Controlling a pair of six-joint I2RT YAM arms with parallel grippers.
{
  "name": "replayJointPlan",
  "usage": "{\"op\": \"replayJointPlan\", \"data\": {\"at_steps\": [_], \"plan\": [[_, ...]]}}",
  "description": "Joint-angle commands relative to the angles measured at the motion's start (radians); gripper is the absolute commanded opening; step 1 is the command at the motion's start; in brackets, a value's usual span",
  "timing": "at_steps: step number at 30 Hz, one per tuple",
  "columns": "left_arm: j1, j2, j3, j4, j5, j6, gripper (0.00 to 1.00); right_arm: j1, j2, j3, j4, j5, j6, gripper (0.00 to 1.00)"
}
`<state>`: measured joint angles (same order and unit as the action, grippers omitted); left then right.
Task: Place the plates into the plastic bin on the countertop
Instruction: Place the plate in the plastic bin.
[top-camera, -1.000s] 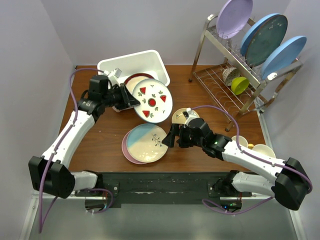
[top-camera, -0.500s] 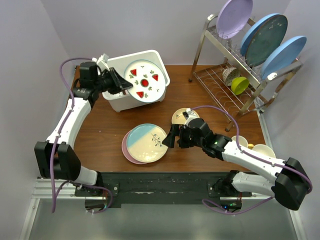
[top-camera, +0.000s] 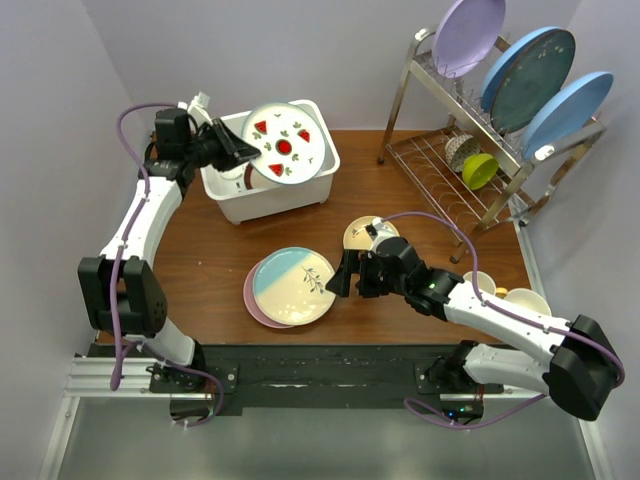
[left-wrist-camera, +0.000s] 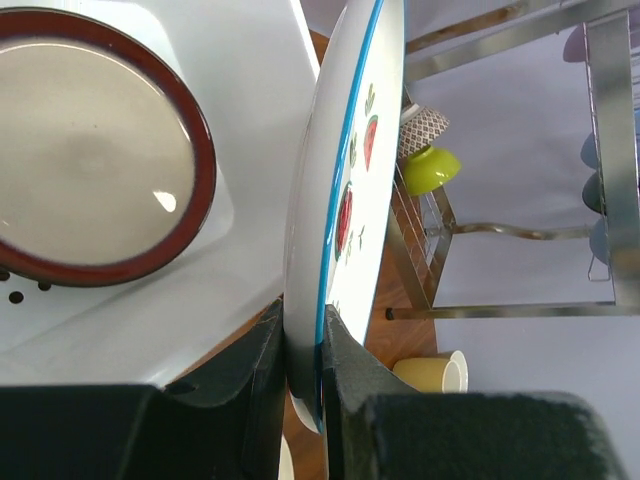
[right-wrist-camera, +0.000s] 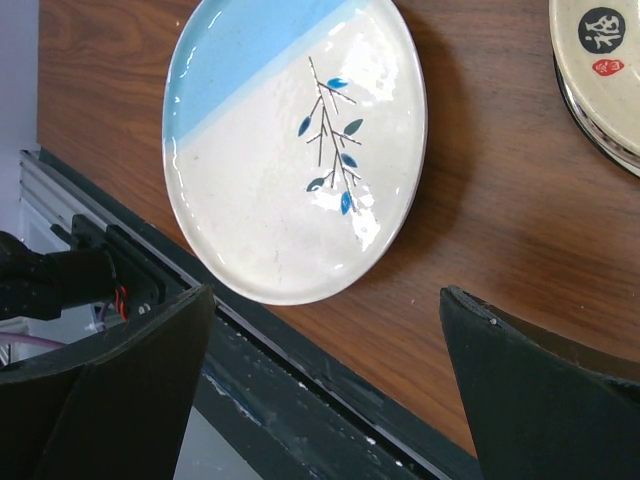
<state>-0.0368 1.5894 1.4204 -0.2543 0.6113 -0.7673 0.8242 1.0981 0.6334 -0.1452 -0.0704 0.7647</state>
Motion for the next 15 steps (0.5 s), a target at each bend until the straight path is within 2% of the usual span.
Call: {"op": "replayJointPlan", "data": {"at_steps": [1, 10, 15], "plan": [[0.028, 0.027, 0.130, 0.156, 0.068, -0.046, 0.00, -0.002, -0.007, -0.003, 0.001, -0.008, -0.019, 0.99], [0.061, 0.124, 0.216, 0.155, 0.065, -0.044, 0.00, -0.003, 0.000, -0.005, -0.001, -0.008, -0.021, 0.99], [0.071, 0.161, 0.209, 0.153, 0.054, -0.036, 0.00, -0.002, 0.009, -0.005, 0.001, -0.011, -0.022, 0.99]]}}
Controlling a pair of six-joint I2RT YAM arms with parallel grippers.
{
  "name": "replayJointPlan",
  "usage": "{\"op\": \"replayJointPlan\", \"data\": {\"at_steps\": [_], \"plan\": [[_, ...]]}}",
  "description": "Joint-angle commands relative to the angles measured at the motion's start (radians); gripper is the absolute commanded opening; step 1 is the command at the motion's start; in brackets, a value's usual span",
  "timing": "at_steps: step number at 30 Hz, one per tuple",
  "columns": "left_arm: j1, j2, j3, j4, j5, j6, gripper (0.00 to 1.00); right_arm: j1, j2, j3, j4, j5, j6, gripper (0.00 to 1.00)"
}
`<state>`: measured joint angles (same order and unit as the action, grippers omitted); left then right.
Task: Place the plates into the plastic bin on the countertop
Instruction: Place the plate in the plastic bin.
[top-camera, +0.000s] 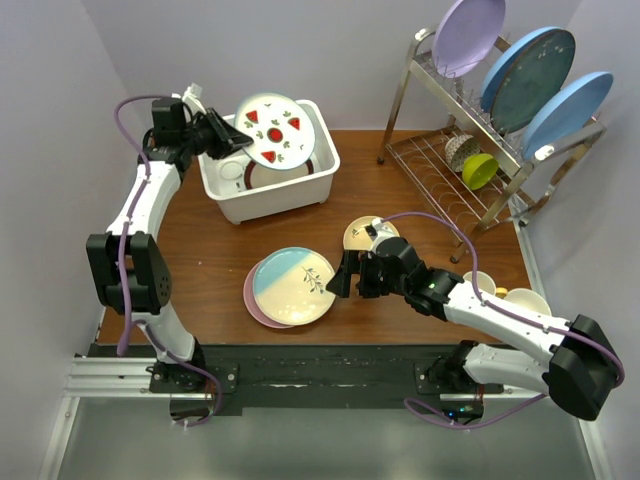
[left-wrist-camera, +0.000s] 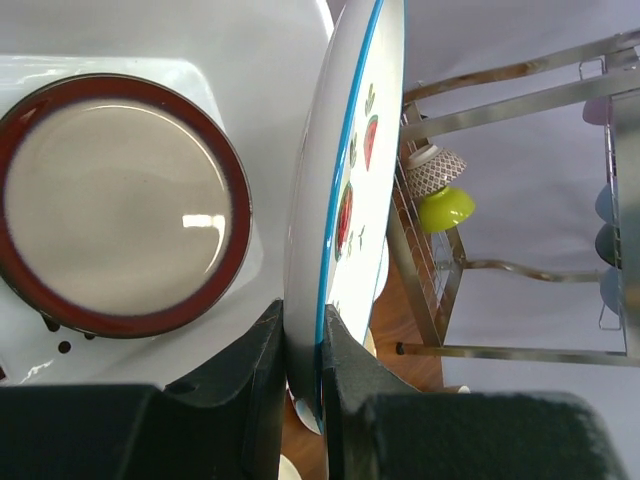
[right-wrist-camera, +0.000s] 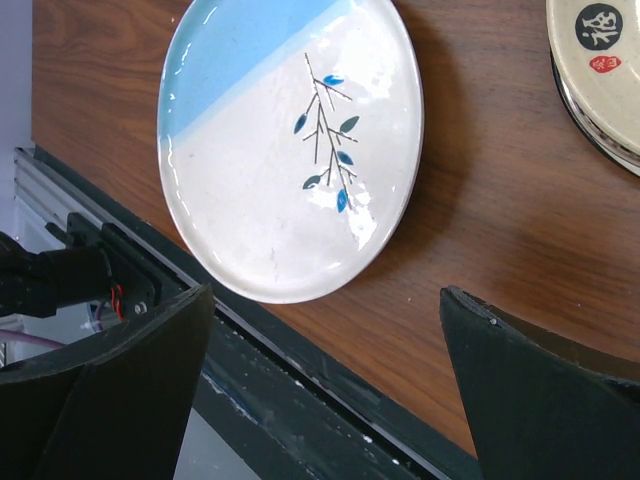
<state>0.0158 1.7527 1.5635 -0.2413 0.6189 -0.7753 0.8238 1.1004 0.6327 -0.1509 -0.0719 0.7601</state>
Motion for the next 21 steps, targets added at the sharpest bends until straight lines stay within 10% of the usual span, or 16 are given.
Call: {"op": "replayJointPlan", "data": {"at_steps": [1, 21], "plan": [[0.021, 0.002, 0.061, 0.145, 0.044, -0.024, 0.00, -0.003, 0.009, -0.002, 0.007, -0.009, -0.016, 0.99], [0.038, 0.076, -0.028, 0.128, 0.004, 0.036, 0.00, -0.008, 0.032, -0.004, 0.011, -0.019, -0.016, 0.99]]}}
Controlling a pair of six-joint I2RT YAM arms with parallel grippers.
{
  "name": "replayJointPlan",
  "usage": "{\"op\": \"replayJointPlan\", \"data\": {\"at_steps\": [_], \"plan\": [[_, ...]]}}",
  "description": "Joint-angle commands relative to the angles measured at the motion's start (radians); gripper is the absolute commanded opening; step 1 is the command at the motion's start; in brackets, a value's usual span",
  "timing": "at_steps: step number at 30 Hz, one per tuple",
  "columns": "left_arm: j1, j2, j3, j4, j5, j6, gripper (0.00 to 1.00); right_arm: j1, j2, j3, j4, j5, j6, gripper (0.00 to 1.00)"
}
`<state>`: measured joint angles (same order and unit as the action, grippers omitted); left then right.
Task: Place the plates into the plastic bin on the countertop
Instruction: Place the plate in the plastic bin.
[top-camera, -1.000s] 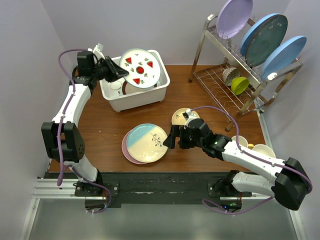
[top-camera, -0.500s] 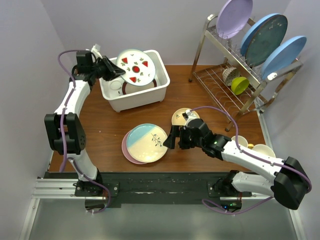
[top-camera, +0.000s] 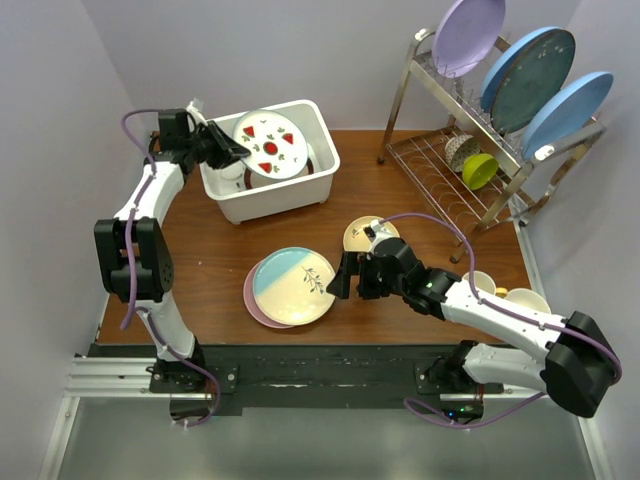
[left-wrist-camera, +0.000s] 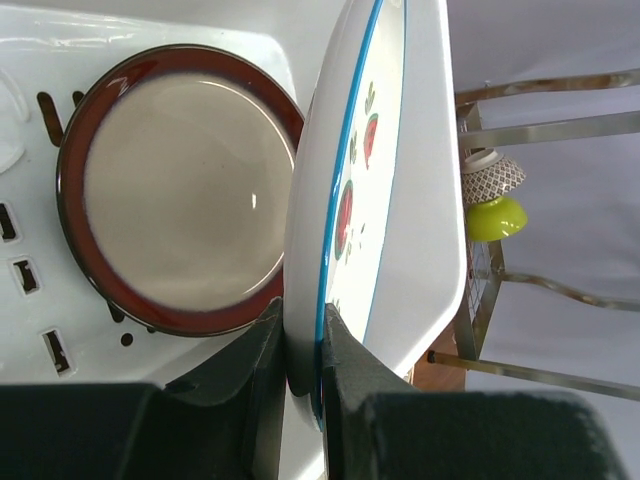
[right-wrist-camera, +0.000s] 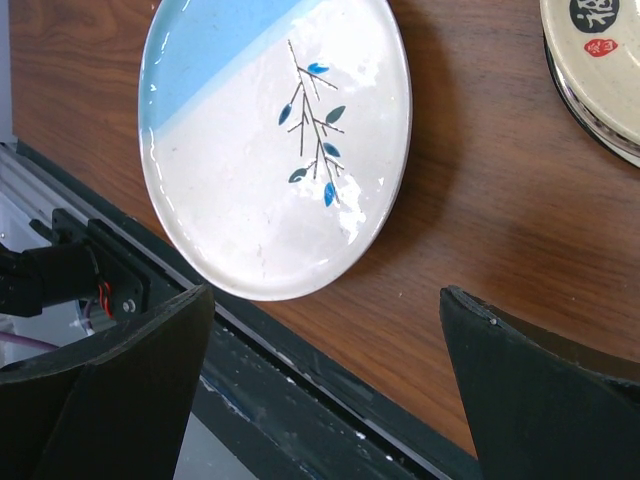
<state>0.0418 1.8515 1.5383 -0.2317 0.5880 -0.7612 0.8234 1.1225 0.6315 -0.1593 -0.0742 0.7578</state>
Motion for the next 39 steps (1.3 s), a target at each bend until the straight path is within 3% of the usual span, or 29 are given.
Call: {"op": "replayJointPlan", "data": {"at_steps": [1, 26, 39], "plan": [[0.012, -0.023, -0.007, 0.118, 0.033, 0.025, 0.00, -0.007, 0.010, -0.003, 0.018, -0.018, -0.015, 0.99], [0.012, 0.028, -0.069, 0.077, 0.024, 0.066, 0.00, -0.007, 0.023, -0.003, 0.021, -0.027, -0.009, 0.99], [0.013, 0.051, -0.038, 0.000, -0.001, 0.092, 0.14, -0.007, 0.026, -0.003, 0.017, -0.029, -0.009, 0.99]]}}
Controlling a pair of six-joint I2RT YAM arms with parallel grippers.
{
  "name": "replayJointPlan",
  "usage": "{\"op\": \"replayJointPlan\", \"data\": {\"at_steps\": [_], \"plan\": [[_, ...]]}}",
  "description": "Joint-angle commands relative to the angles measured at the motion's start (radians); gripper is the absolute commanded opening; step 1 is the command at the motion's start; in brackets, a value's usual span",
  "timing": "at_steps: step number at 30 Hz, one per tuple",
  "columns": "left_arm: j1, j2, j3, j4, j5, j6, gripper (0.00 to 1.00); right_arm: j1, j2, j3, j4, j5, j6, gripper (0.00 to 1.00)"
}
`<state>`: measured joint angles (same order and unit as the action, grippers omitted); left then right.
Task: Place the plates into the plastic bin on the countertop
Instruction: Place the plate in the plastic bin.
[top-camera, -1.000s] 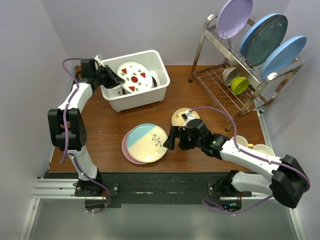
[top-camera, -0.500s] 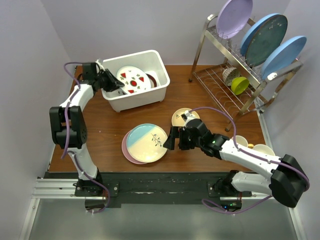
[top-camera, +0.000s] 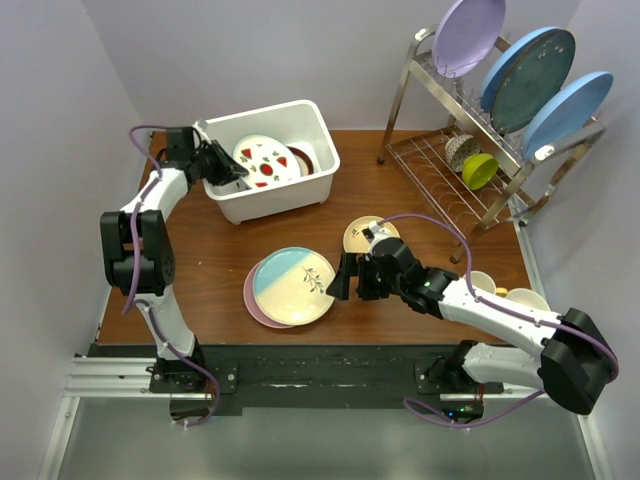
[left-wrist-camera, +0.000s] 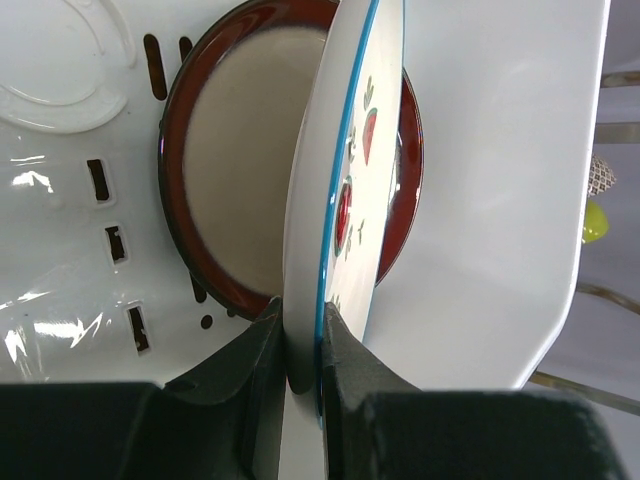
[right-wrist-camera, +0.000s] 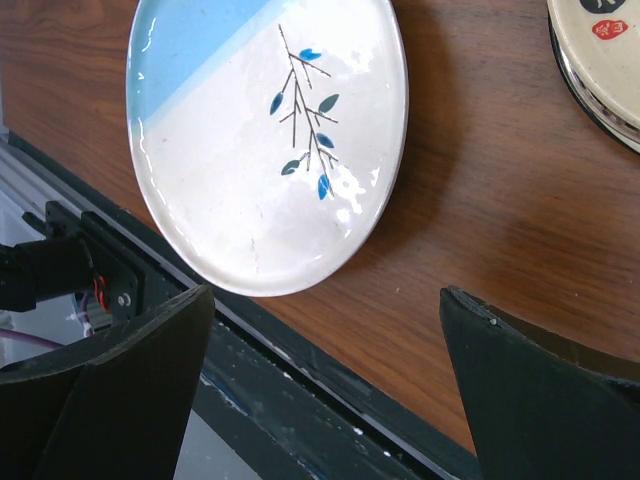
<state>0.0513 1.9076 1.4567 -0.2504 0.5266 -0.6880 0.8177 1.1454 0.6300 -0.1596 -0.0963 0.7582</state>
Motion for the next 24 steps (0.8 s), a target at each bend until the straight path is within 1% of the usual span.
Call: {"op": "replayJointPlan", "data": {"at_steps": [1, 5, 7, 11, 13, 20, 24], "plan": [[0.004, -0.002, 0.047, 0.017, 0.061, 0.019, 0.15, -0.002, 0.004, -0.001, 0.017, -0.006, -0.010, 0.99], [0.004, 0.011, 0.068, -0.016, 0.050, 0.028, 0.23, -0.002, 0.001, -0.003, 0.015, -0.005, -0.008, 0.99], [0.004, 0.016, 0.077, -0.026, 0.049, 0.031, 0.25, -0.003, 0.004, -0.001, 0.015, -0.005, -0.010, 0.99], [0.002, 0.022, 0.108, -0.073, 0.020, 0.054, 0.32, -0.003, 0.005, -0.001, 0.014, -0.008, -0.011, 0.99], [0.004, 0.025, 0.132, -0.098, 0.004, 0.065, 0.33, -0.003, 0.004, -0.001, 0.015, -0.008, -0.010, 0.99], [0.004, 0.036, 0.201, -0.217, -0.077, 0.125, 0.50, -0.003, 0.007, -0.001, 0.015, -0.010, -0.010, 0.99], [0.004, 0.044, 0.218, -0.243, -0.088, 0.136, 0.54, -0.003, 0.008, -0.001, 0.015, -0.011, -0.008, 0.99]]}}
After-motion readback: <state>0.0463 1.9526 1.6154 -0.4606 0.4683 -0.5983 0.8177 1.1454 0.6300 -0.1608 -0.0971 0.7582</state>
